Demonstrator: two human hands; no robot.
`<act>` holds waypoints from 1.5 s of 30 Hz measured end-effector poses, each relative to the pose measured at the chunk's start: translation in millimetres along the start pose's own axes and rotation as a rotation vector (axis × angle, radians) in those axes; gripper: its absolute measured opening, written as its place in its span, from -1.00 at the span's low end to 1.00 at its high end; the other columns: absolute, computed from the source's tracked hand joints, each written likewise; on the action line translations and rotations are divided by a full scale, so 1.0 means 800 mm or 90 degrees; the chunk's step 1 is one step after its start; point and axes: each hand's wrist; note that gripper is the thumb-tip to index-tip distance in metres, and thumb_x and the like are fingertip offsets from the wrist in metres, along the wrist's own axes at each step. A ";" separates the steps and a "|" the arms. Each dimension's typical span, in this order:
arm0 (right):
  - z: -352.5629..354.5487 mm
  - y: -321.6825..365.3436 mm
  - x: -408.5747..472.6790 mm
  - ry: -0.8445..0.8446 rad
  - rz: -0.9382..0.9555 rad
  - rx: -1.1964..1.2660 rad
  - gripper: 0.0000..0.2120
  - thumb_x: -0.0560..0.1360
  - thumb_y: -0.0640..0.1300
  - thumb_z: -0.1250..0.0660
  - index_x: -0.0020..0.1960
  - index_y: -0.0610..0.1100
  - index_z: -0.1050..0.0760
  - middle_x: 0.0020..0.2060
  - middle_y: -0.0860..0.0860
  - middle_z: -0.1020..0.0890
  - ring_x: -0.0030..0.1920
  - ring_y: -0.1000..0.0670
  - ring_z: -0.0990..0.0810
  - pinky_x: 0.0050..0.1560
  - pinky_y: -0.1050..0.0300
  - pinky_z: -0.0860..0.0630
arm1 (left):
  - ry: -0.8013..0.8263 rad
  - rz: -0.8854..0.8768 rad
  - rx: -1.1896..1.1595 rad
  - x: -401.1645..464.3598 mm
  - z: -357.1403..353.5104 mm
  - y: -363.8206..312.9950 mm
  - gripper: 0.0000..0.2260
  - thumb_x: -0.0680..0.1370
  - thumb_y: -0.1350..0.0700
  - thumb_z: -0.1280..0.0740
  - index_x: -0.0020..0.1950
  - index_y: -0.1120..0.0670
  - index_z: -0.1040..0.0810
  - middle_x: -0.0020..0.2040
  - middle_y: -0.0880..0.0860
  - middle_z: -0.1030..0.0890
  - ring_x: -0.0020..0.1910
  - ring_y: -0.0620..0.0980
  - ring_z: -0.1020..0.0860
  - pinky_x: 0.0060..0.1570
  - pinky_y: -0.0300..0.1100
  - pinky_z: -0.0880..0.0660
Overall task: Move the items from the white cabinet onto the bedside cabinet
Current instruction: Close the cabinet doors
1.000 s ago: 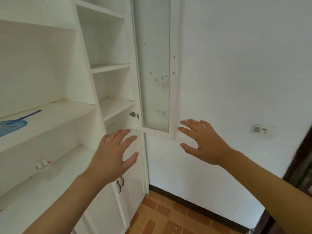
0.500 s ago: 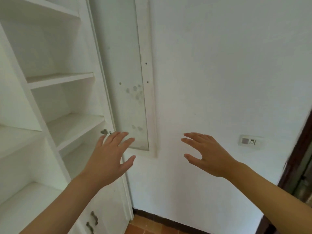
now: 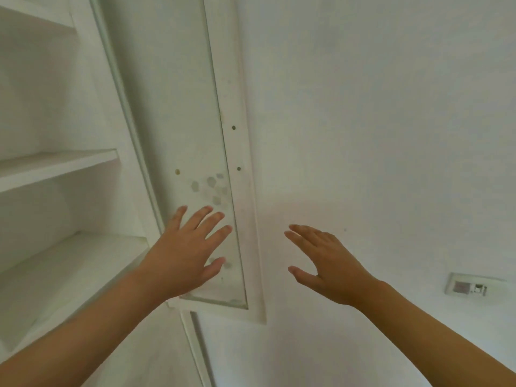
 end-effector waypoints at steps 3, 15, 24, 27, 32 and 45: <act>-0.016 -0.019 0.038 -0.013 0.051 -0.069 -0.30 0.64 0.35 -0.04 0.67 0.07 -0.01 0.67 0.11 -0.06 0.65 0.05 0.00 0.63 -0.04 -0.06 | -0.006 -0.076 0.062 0.037 -0.021 0.014 -0.45 0.62 -0.23 -0.10 0.51 0.02 -0.45 0.52 0.15 -0.44 0.53 0.22 -0.36 0.43 0.38 -0.30; -0.045 -0.105 0.217 -0.121 0.246 -0.127 0.02 0.51 0.31 -0.38 0.69 -0.06 0.12 0.69 -0.01 0.10 0.67 -0.07 0.11 0.62 -0.16 -0.11 | 0.014 -0.151 0.227 0.144 -0.033 0.053 -0.38 0.61 -0.15 -0.29 0.62 0.04 -0.27 0.63 0.20 -0.24 0.63 0.25 -0.14 0.50 0.39 -0.15; -0.072 -0.120 0.271 -0.215 0.342 -0.072 0.08 0.47 0.28 -0.45 0.69 -0.13 0.10 0.68 -0.03 0.09 0.67 -0.11 0.06 0.59 -0.19 -0.17 | 0.048 -0.126 0.272 0.160 -0.006 0.057 -0.35 0.56 -0.14 -0.38 0.60 0.03 -0.33 0.63 0.18 -0.23 0.62 0.25 -0.15 0.49 0.39 -0.21; -0.084 -0.121 0.279 -0.251 0.366 -0.044 0.08 0.44 0.26 -0.48 0.69 -0.15 0.04 0.68 -0.05 0.04 0.67 -0.13 0.01 0.57 -0.21 -0.20 | 0.057 -0.116 0.279 0.158 -0.003 0.059 -0.32 0.55 -0.17 -0.38 0.61 0.02 -0.29 0.65 0.17 -0.19 0.64 0.25 -0.09 0.53 0.35 -0.07; -0.094 -0.115 0.288 -0.297 0.427 0.004 0.00 0.46 0.21 -0.47 0.67 -0.16 -0.05 0.67 -0.07 -0.05 0.67 -0.12 -0.01 0.55 -0.21 -0.24 | 0.077 -0.114 0.284 0.152 0.005 0.055 -0.24 0.51 -0.17 -0.44 0.64 0.00 -0.26 0.65 0.18 -0.19 0.64 0.24 -0.08 0.54 0.34 -0.07; -0.082 0.004 0.242 -0.318 0.571 0.101 -0.08 0.50 0.23 -0.47 0.66 -0.10 -0.13 0.67 -0.06 -0.10 0.66 -0.13 -0.04 0.53 -0.20 -0.27 | 0.149 -0.018 0.298 0.010 0.071 0.025 -0.31 0.59 -0.08 -0.33 0.67 -0.01 -0.16 0.61 0.24 -0.27 0.61 0.27 -0.20 0.49 0.36 -0.20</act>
Point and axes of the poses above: each hand's wrist, its own x-axis towards the middle knuckle, its own z-axis out of the back of the hand, y = z × x
